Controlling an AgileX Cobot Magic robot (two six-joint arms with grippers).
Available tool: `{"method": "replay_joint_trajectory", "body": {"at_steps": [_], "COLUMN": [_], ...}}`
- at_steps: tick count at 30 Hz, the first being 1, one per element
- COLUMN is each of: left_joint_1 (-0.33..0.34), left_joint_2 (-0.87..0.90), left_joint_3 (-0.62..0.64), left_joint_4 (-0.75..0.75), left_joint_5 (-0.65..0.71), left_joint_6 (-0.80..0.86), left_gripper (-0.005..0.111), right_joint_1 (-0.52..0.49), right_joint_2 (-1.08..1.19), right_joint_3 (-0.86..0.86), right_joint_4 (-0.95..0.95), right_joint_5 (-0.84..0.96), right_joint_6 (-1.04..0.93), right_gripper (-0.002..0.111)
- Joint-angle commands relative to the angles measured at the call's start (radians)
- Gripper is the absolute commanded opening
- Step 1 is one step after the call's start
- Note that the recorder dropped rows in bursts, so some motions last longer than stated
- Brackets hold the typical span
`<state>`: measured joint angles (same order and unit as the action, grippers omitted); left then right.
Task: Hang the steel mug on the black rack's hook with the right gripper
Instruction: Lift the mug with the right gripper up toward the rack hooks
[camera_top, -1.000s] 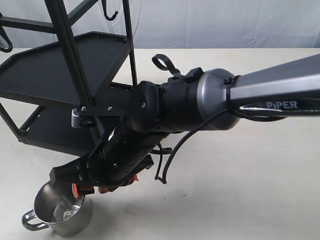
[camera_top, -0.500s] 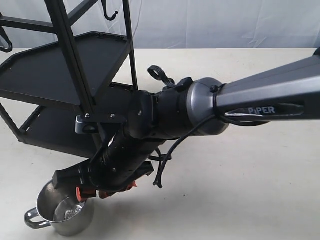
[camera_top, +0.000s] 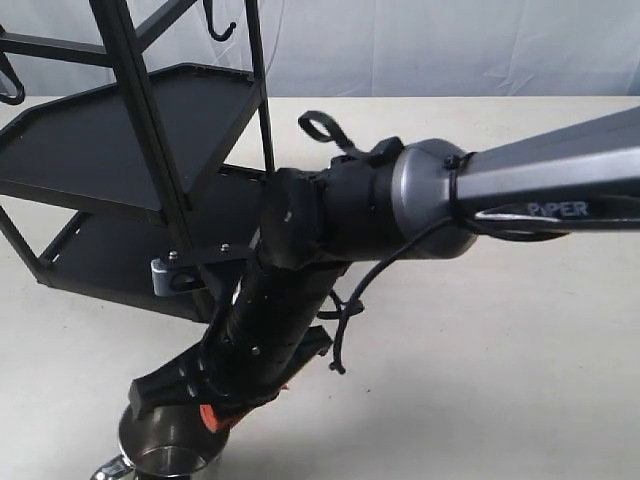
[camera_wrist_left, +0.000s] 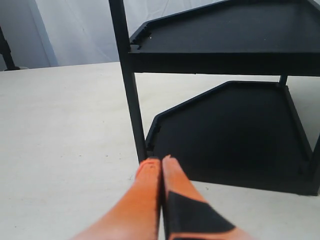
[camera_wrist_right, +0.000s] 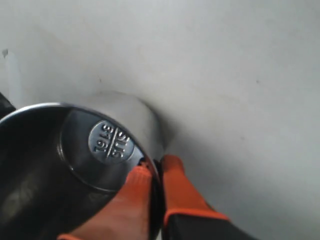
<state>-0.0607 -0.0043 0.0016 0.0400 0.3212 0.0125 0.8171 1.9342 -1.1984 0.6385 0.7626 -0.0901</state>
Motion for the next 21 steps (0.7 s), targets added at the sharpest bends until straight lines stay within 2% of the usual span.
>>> {"method": "replay_joint_trajectory", "body": {"at_steps": [1, 5, 9, 12, 18, 21], "left_joint_1": [-0.002, -0.002, -0.002, -0.002, -0.002, -0.002], "left_joint_2": [0.004, 0.004, 0.004, 0.004, 0.004, 0.004], "left_joint_3": [-0.002, -0.002, -0.002, -0.002, -0.002, -0.002], "left_joint_4": [-0.001, -0.001, -0.001, -0.001, -0.001, -0.001], "left_joint_5": [-0.008, -0.008, -0.008, -0.008, -0.008, -0.008], "left_joint_6": [-0.004, -0.004, -0.004, -0.004, -0.004, -0.004], "left_gripper": [0.000, 0.000, 0.000, 0.000, 0.000, 0.000], "right_joint_1": [-0.099, -0.255, -0.436, -0.523, -0.594, -0.608], "right_joint_2": [-0.089, -0.150, -0.162, -0.139, -0.037, 0.051], "right_joint_3": [-0.005, -0.007, -0.019, -0.073, -0.282, -0.483], "right_joint_4": [-0.074, -0.046, 0.122, 0.207, 0.248, 0.253], "right_joint_5": [0.104, 0.211, 0.294, 0.308, 0.449, 0.458], "right_joint_6": [-0.022, -0.122, -0.291, -0.338, -0.340, -0.317], "right_gripper": [-0.001, -0.001, -0.001, -0.001, -0.001, -0.001]}}
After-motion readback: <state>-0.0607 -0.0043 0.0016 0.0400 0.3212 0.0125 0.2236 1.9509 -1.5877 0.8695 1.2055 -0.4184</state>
